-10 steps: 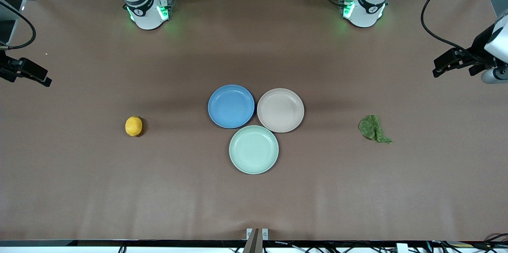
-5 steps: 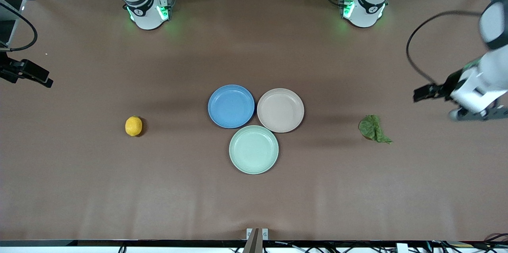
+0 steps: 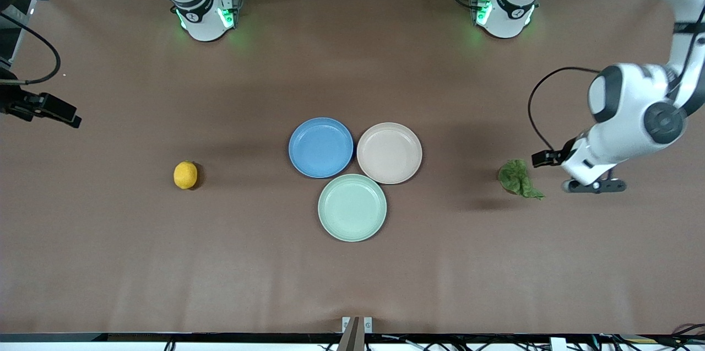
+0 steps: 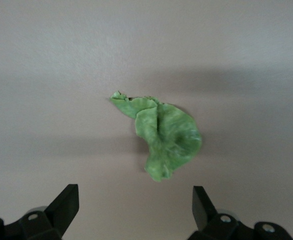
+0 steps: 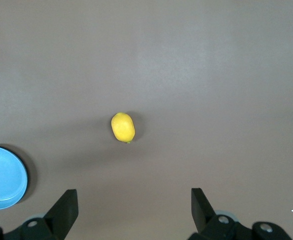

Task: Place lemon and lettuce in plates
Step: 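Reach the left gripper to the lettuce while the right gripper reaches the lemon, then close the left gripper on the lettuce while the right gripper grasps the lemon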

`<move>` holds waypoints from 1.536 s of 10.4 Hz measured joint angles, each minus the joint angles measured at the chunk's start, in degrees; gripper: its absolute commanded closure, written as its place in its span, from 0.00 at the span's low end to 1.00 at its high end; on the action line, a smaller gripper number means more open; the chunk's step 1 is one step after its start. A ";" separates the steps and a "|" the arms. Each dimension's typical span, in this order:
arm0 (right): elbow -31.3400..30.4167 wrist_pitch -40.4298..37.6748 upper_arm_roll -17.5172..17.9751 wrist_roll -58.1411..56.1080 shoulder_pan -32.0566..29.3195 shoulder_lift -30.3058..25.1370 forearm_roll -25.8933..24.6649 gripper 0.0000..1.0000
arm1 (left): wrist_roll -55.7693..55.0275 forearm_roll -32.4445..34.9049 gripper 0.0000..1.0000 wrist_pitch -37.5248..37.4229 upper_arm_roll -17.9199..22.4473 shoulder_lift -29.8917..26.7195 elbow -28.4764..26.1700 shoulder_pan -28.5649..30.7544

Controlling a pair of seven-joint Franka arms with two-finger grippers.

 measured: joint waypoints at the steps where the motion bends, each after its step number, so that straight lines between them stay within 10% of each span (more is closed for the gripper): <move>1: 0.00 0.00 0.00 0.00 0.00 0.75 0.01 0.00 | -1.71 1.18 0.00 0.53 -0.05 2.09 0.19 -0.21; 10: -0.14 4.62 0.52 0.08 0.97 12.32 0.96 0.00 | -11.80 4.46 0.02 1.19 0.66 11.70 5.22 -5.30; 16: -12.80 25.22 0.62 0.10 1.68 15.01 1.68 0.00 | -11.92 5.62 0.19 1.33 0.74 14.13 5.48 -5.21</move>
